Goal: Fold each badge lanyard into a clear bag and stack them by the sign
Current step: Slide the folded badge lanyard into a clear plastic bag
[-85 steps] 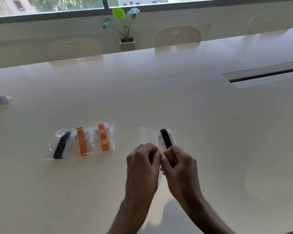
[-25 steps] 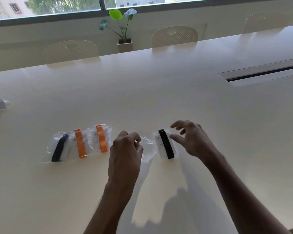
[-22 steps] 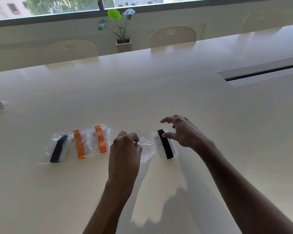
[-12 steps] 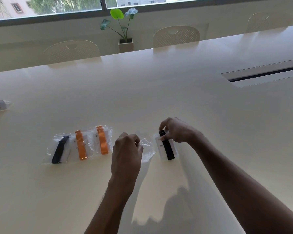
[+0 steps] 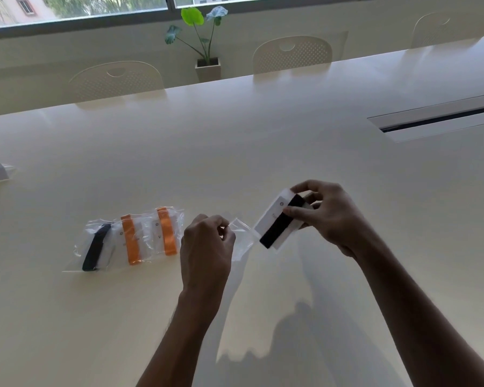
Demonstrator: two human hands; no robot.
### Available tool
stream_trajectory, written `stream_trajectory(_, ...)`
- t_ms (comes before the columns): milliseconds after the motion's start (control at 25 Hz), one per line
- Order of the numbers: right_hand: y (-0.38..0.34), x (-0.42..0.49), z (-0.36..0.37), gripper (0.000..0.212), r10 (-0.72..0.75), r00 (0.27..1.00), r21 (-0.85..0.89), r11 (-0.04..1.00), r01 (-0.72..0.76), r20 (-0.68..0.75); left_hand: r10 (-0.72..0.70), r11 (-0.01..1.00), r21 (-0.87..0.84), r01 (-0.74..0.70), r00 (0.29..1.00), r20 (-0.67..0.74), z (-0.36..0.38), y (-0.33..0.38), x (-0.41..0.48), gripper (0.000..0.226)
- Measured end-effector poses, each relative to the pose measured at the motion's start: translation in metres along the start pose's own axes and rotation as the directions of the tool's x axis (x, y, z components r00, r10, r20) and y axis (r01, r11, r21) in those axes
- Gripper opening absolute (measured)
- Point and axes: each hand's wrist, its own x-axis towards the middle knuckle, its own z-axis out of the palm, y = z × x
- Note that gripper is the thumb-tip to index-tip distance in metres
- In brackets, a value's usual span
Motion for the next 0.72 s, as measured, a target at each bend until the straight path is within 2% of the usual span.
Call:
stream_trajectory(120,-0.012,-0.031,0.005,0.016,-0.081,0.977,0.102,0.989,0.103,-0.196,0.005,1.000,0.000,-0.005,1.000,-0.015,0.005,0.001,0.002,0.006)
stream_trajectory(240,-0.016,-0.056,0.026,0.016,-0.187,0.903,0.021,0.977,0.211,-0.387,0.015,0.999,-0.031,-0.016,0.999,-0.034,0.009,0.006,0.003,0.004)
stream_trajectory(320,-0.011,-0.066,0.042,0.018,-0.261,0.856,-0.024,0.960,0.279,-0.446,0.017,0.996,-0.088,-0.021,0.999,-0.045,0.009,0.012,0.003,0.004)
stream_trajectory(440,0.001,-0.071,0.056,0.019,-0.320,0.823,-0.077,0.943,0.323,-0.469,0.026,0.985,-0.169,-0.037,0.997,-0.066,0.008,0.019,0.002,0.010)
stream_trajectory(720,0.012,-0.079,0.073,0.027,-0.313,0.850,-0.079,0.948,0.310,-0.423,0.055,0.980,-0.183,-0.077,0.991,-0.122,0.006,0.026,-0.001,0.013)
